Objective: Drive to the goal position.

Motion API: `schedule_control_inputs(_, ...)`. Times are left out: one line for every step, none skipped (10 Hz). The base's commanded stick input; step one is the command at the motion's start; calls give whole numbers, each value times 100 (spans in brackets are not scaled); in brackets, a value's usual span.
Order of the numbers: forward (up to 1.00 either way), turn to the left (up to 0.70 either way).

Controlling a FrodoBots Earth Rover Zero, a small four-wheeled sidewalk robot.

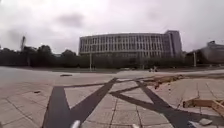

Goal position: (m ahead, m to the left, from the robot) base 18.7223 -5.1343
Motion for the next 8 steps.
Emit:
schedule_control_inputs(70,0)
schedule_control_inputs(70,0)
schedule_control_inputs(70,0)
schedule_control_inputs(70,0)
schedule_control_inputs(70,0)
schedule_control_inputs(70,0)
schedule_control_inputs(70,0)
schedule_control_inputs(70,0)
